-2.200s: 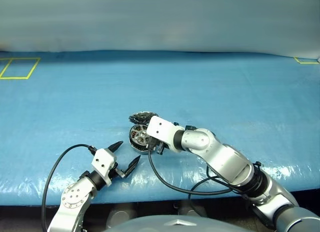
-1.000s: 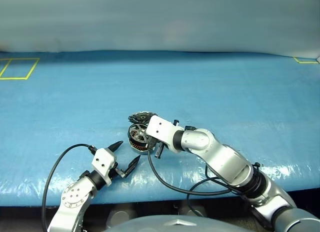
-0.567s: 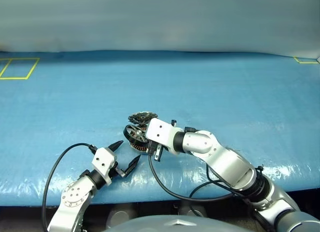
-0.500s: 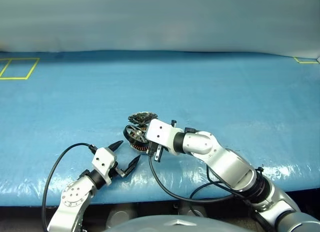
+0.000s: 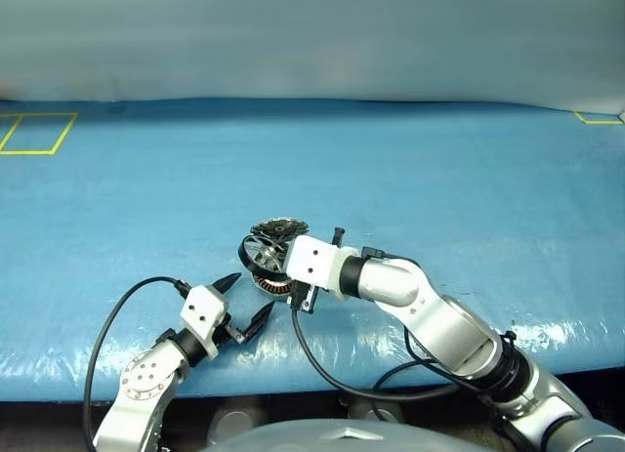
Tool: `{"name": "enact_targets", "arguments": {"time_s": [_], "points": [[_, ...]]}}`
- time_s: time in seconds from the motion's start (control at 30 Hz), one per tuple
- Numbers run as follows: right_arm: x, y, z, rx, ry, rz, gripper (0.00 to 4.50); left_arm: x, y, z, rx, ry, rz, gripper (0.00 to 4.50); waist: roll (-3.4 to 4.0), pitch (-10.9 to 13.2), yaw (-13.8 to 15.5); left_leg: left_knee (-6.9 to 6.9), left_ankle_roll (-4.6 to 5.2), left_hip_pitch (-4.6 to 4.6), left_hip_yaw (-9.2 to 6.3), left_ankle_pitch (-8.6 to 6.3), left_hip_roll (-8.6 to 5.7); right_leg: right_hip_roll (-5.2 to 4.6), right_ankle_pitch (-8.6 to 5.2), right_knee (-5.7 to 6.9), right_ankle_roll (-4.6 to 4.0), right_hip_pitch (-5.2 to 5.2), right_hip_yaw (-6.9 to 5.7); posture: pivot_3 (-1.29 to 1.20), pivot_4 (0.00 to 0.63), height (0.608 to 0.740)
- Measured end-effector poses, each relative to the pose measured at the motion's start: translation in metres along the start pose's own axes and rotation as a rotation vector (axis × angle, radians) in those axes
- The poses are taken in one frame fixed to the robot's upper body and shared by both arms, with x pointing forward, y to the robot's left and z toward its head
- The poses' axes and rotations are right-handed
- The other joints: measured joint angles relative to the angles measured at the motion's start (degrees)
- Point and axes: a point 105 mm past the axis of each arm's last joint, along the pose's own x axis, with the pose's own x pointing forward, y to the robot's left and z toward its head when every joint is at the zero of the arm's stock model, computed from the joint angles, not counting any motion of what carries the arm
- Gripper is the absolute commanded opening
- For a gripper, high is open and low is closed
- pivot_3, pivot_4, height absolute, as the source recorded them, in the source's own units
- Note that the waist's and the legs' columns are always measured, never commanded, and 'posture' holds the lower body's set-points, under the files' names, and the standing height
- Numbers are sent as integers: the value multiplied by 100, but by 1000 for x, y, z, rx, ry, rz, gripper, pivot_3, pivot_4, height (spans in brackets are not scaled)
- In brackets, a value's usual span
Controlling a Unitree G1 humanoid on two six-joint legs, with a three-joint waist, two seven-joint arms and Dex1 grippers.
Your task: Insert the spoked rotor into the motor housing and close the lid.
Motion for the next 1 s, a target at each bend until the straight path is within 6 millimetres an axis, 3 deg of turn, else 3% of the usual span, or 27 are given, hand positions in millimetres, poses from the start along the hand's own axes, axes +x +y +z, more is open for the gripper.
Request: {"name": "enact_targets", "arguments": {"time_s": [0.43, 1.0], "points": [[1, 1, -25, -84, 84, -14, 41, 1, 0, 1, 3, -3, -2, 4500, 0, 0, 5, 0, 0, 1, 1, 0, 0, 0, 0, 0, 0, 1, 0, 0, 150, 740], [4, 2, -31, -199, 74, -48, 41, 0, 0, 0, -1, 0, -1, 4500, -2, -1, 20, 3, 0, 3, 0, 0, 0, 0, 0, 1, 0, 5, 0, 0, 150, 740]]}}
